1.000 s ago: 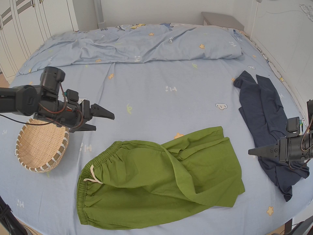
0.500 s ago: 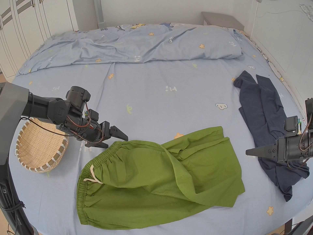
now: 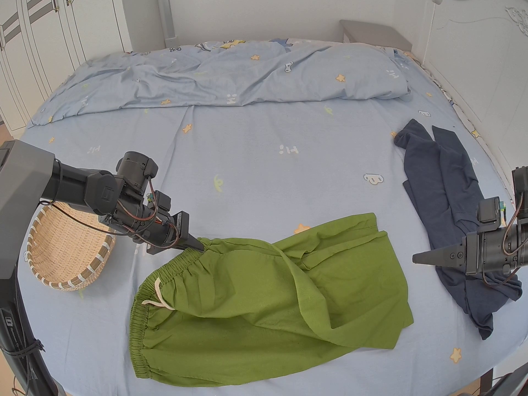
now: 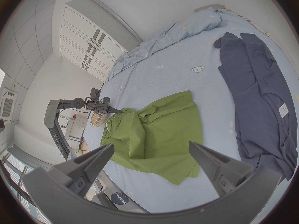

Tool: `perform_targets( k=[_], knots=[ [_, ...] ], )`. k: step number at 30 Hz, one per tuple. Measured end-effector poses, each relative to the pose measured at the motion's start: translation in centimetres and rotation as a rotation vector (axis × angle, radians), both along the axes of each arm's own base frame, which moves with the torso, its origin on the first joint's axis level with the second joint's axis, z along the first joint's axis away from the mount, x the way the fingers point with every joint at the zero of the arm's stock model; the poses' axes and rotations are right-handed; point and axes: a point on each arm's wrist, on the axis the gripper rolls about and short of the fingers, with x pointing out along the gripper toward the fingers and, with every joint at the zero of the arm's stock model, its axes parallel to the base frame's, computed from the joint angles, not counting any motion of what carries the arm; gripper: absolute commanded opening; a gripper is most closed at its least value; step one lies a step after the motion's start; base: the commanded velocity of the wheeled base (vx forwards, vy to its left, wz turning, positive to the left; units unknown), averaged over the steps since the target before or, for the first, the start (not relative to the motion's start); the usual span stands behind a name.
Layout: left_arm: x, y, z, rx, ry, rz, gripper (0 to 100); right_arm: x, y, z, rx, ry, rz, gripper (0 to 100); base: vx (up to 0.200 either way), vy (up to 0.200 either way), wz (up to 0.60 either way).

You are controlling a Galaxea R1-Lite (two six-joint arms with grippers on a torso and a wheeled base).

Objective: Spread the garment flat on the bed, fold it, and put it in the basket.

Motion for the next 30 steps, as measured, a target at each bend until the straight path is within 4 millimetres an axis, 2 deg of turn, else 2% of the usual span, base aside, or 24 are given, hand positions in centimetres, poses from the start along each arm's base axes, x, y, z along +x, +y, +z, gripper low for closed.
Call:
perform_targets(
  k=[5, 10, 18, 26, 30],
  knots=[
    [-0.1, 0.1, 0.4, -0.002, -0.012, 0.004, 0, 0.1, 0.0, -0.1, -0.001, 0.003, 0.000, 100, 0.000, 0.000, 0.00],
    [-0.5, 0.6, 2.2, -0.015, -0.056, 0.017, 0, 0.1, 0.0, 0.0, 0.000, 0.002, -0.001, 100, 0.000, 0.000, 0.00],
    [-1.2, 3.2, 5.4, -0.043, -0.137, 0.095, 0, 0.1, 0.0, 0.0, -0.001, 0.003, -0.002, 100, 0.000, 0.000, 0.00],
    [-0.9, 5.4, 6.5, -0.050, -0.195, 0.155, 0, 0.4, -0.1, -0.4, -0.008, 0.021, -0.004, 100, 0.000, 0.000, 0.00],
    [-0.7, 6.4, 6.8, -0.056, -0.204, 0.190, 0, 0.8, -0.1, -1.2, -0.044, 0.025, 0.022, 100, 0.000, 0.000, 0.00]
  ],
)
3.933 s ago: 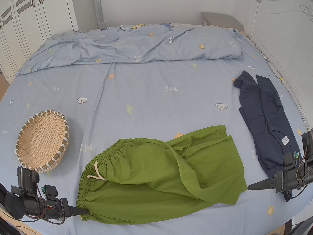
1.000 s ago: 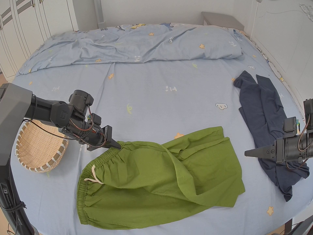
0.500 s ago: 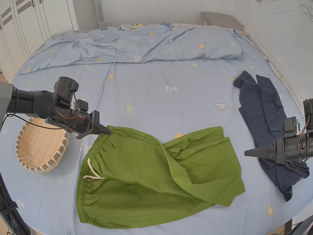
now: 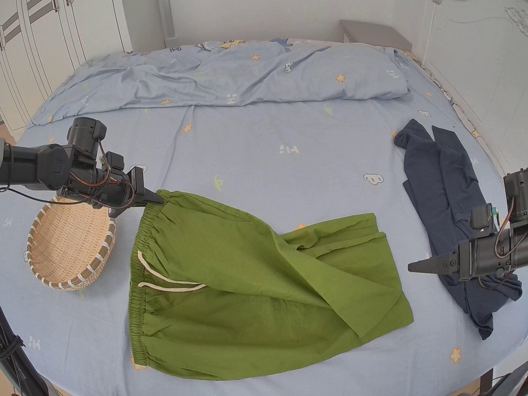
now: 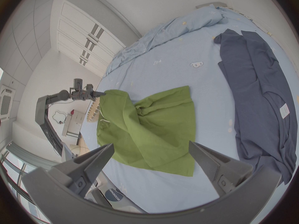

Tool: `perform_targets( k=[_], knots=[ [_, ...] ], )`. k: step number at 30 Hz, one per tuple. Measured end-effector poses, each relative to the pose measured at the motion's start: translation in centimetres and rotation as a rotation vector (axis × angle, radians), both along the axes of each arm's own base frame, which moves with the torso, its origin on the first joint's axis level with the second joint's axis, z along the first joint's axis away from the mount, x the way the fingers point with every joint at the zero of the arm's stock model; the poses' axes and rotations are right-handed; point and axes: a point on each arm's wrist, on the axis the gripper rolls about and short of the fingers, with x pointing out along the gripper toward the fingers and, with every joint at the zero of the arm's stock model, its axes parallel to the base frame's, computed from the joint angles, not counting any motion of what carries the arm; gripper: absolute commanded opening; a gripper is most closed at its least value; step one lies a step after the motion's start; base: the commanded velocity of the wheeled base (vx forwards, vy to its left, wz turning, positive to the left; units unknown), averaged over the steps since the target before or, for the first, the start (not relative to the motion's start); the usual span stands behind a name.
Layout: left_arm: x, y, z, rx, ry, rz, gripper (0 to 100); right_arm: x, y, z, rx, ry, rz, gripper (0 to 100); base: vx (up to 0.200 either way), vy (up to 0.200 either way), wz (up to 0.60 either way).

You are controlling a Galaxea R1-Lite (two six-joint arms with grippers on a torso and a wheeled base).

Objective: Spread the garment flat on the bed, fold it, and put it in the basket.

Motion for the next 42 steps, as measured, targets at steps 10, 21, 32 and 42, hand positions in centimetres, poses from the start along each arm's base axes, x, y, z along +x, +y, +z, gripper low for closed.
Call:
perform_targets(
  k=[10, 21, 32, 42],
  knots=[
    [0.1, 0.3, 0.1, -0.003, -0.004, 0.009, 0, -0.1, 2.0, -3.1, -0.115, 0.049, 0.071, 100, 0.000, 0.000, 0.00],
    [0.0, -0.3, 0.1, -0.013, 0.008, 0.007, 0, -0.8, 7.0, -6.2, -0.374, -0.242, 0.033, 100, 0.000, 0.000, 0.00],
    [0.0, -0.1, 0.2, -0.019, 0.009, 0.016, 0, -2.6, 11.6, -10.0, -0.584, -0.305, 0.085, 100, 0.000, 0.000, 0.00],
    [0.0, -0.1, 0.1, -0.018, 0.012, 0.016, 0, -2.9, 12.7, -10.9, -0.642, -0.318, 0.078, 100, 0.000, 0.000, 0.00]
  ],
)
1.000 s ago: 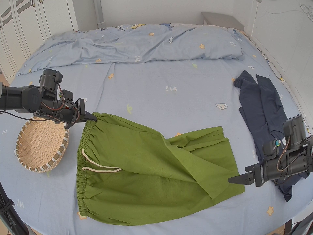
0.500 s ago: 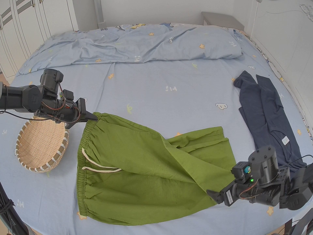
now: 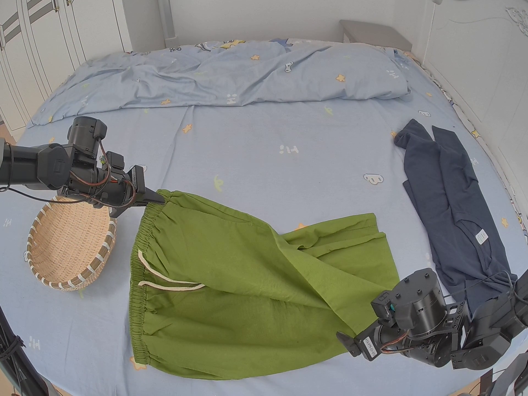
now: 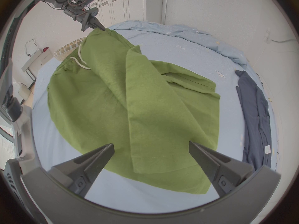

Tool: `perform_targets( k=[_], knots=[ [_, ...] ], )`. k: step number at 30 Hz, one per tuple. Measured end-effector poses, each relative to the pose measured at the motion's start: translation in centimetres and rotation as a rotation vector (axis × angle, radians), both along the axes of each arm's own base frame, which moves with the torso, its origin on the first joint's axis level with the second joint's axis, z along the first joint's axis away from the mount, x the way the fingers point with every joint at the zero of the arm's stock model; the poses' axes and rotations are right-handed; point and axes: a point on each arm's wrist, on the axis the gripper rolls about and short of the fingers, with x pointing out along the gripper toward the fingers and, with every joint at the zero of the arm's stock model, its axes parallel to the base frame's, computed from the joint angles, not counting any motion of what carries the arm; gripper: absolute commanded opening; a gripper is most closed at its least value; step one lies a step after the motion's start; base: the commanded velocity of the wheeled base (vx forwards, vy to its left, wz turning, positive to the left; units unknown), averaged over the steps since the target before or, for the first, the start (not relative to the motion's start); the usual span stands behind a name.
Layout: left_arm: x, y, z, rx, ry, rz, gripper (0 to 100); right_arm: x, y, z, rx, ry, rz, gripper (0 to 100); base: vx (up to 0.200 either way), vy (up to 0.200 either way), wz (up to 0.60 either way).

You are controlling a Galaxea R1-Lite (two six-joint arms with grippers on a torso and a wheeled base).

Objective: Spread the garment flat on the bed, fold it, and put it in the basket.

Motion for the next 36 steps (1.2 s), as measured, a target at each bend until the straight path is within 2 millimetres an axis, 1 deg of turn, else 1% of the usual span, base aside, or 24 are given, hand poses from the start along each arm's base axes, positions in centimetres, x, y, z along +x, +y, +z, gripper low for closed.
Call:
perform_targets(
  k=[4, 9, 10, 19, 26, 31, 36],
  knots=[
    [0.0, 0.0, 0.0, 0.000, 0.000, 0.000, 0, 0.5, 0.4, -0.3, -0.004, -0.043, -0.034, 100, 0.000, 0.000, 0.00],
    [0.0, 0.0, 0.0, 0.000, 0.001, 0.000, 0, 0.8, 0.6, -1.1, -0.024, -0.036, -0.044, 100, 0.000, 0.000, 0.00],
    [0.0, 0.0, 0.0, 0.000, 0.001, 0.000, 0, 0.8, 0.6, -1.2, -0.026, -0.034, -0.044, 0, 0.000, 0.000, 0.00],
    [0.0, 0.0, 0.0, 0.001, 0.002, -0.001, 0, 0.9, 0.6, -1.7, -0.039, -0.022, -0.049, 0, 0.000, 0.000, 0.00],
    [-0.1, 0.0, -0.1, 0.000, 0.002, -0.001, 0, 1.1, 0.4, -1.4, -0.032, -0.029, -0.057, 0, 0.000, 0.000, 0.00],
    [-0.1, 0.0, 0.0, 0.001, 0.002, -0.001, 0, 1.2, 0.2, -0.3, -0.002, -0.053, -0.064, 0, 0.000, 0.000, 0.00],
    [-0.1, 0.1, 0.1, 0.001, -0.003, 0.000, 0, 2.8, -0.6, 2.4, 0.078, -0.096, -0.091, 0, 0.000, 0.000, 0.00]
  ],
)
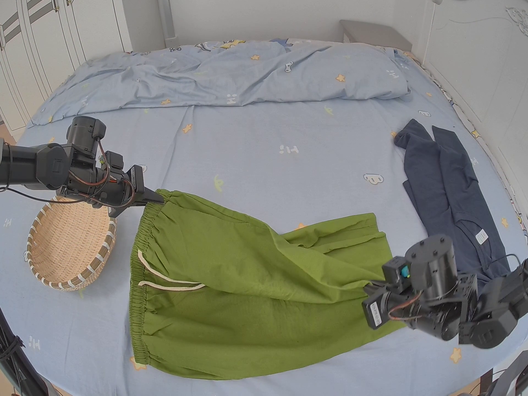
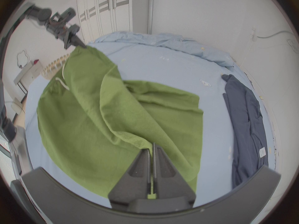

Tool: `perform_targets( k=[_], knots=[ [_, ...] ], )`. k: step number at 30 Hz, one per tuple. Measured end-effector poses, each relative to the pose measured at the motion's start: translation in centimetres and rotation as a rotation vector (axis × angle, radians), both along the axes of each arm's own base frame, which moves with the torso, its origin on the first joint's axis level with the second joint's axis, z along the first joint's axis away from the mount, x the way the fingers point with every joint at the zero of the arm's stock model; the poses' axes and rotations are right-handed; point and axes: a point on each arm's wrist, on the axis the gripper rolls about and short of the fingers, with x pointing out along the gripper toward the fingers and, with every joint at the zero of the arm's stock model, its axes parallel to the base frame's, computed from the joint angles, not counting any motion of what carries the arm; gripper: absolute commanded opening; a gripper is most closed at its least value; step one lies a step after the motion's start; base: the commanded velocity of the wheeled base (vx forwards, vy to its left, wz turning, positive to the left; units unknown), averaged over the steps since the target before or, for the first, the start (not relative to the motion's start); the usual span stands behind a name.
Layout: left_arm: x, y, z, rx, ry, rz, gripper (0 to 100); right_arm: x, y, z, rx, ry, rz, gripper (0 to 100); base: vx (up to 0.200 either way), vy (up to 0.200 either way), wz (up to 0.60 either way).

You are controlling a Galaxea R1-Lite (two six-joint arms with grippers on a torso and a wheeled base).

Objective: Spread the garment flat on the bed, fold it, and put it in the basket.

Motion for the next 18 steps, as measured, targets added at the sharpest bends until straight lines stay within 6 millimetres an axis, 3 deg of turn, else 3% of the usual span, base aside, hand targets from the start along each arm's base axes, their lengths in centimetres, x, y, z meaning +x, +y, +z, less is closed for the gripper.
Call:
perform_targets(
  k=[18],
  knots=[
    [0.2, 1.1, 0.9, -0.002, -0.062, 0.030, 0, 8.2, -3.9, 14.3, 0.310, -0.051, 0.073, 0, 0.000, 0.000, 0.00]
  ],
)
